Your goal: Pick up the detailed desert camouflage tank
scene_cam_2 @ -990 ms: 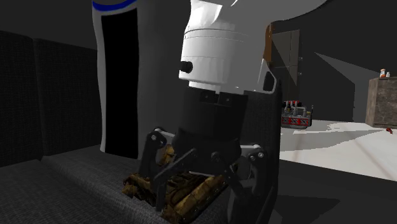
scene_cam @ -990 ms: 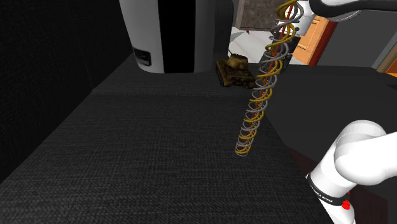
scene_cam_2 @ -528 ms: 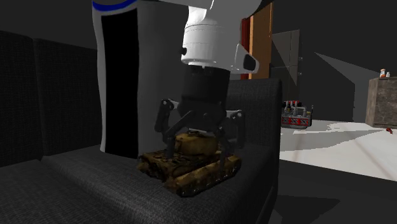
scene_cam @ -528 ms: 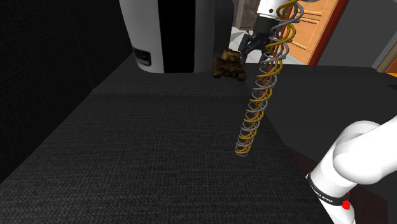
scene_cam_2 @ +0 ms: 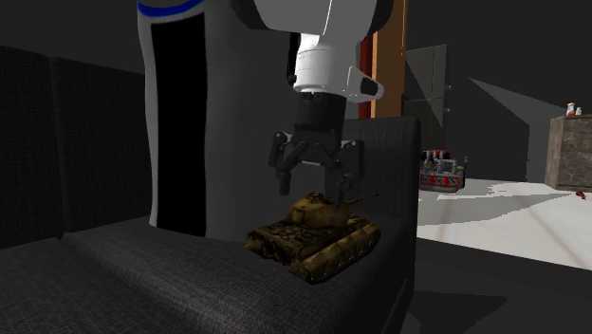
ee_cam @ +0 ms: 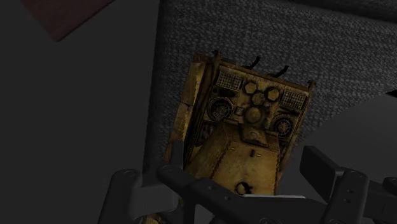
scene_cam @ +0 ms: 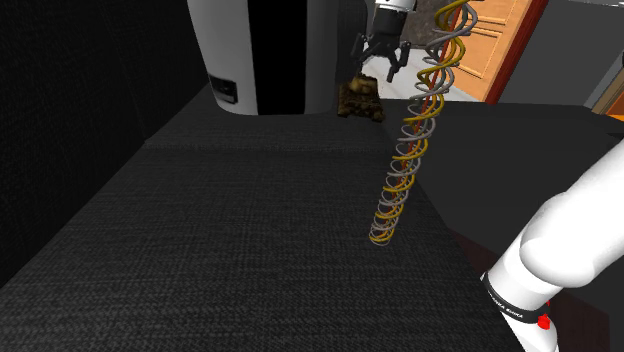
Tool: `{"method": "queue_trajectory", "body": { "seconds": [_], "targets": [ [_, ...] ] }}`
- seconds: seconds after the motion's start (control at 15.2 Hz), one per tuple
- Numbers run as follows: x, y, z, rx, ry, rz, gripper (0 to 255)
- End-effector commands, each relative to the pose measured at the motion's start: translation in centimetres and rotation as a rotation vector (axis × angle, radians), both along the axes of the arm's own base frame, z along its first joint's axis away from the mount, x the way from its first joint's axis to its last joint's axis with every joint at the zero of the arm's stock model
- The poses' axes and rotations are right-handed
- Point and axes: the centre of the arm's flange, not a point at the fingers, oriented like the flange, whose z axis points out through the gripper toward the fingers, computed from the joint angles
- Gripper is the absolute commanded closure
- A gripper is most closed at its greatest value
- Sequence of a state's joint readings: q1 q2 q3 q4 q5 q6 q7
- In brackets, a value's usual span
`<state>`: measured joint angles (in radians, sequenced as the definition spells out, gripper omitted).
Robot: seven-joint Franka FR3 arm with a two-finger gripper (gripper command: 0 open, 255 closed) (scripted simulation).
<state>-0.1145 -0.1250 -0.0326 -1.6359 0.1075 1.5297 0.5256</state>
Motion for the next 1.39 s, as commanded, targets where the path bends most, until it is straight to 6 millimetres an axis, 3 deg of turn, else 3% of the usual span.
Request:
{"method": "queue_trajectory", "body": {
  "seconds": [0.0,0.07,0.66,0.73,1.32],
  "targets": [
    [2.2,-1.3,0.8,-0.001,0.016,-0.064,0],
    [3.1,-1.8,1.0,-0.001,0.021,-0.087,0],
    [3.0,-1.8,-3.0,-0.001,0.021,-0.087,0],
    [3.1,-1.8,-3.0,-0.001,0.021,-0.087,255],
    [3.1,-1.8,-3.0,-0.001,0.021,-0.087,255]
  ]
}}
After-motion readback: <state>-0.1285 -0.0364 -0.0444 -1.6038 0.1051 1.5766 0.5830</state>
